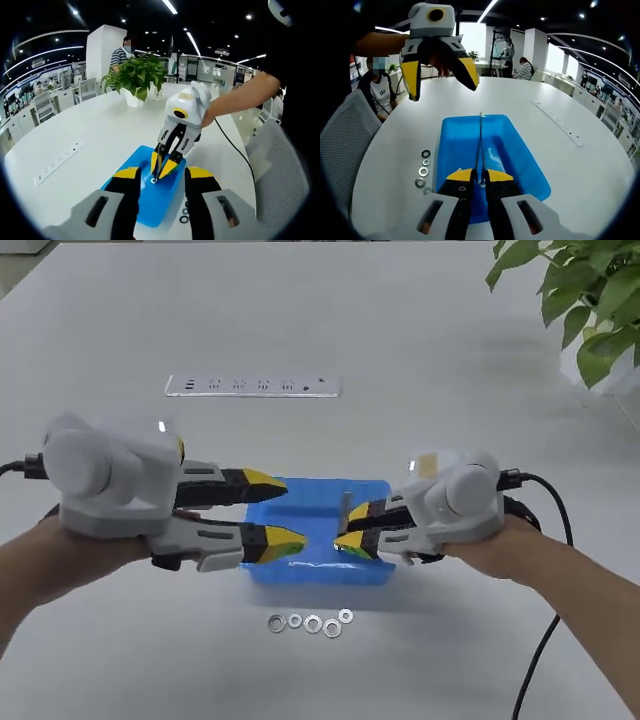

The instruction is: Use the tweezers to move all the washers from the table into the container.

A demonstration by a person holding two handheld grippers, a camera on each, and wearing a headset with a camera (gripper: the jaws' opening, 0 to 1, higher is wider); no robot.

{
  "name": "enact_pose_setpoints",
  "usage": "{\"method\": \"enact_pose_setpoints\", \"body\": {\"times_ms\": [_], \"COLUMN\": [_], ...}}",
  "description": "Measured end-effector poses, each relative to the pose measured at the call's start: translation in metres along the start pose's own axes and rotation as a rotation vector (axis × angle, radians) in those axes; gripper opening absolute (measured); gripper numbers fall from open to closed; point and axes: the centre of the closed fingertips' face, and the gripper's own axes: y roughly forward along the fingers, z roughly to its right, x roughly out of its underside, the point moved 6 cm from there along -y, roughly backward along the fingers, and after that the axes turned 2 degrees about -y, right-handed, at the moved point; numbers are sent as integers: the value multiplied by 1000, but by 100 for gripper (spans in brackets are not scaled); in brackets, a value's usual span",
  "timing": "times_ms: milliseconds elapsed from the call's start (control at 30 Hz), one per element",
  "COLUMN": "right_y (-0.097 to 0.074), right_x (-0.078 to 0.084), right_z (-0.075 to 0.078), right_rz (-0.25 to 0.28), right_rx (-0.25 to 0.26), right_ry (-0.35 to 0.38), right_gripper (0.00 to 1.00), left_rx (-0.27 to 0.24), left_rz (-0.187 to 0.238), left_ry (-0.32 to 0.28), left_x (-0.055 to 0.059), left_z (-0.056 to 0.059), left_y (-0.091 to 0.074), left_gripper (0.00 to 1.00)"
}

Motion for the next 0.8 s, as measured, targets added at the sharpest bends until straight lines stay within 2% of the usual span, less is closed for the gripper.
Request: {"method": "enact_pose_setpoints", "body": {"times_ms": [133,467,633,800], "right_y": [0,0,0,1], "right_x": [0,-1,-1,-2], "right_z": [0,-1,-1,-1], "right_rz": [1,-3,-8,-14], "right_rx": [-3,-11,-19,-26], "right_ry": [-5,-30,-50,-76], "right_gripper": [10,10,10,10], "left_rx": [14,72,112,128], "left_rz": [7,7,-21,-27], "left_ry": [20,69,115,137], "left_x": [-5,-13,-13,-15], "left_z": [-3,-3,0,1], "left_y": [9,28,38,43], "left_gripper": [30,24,22,18]}}
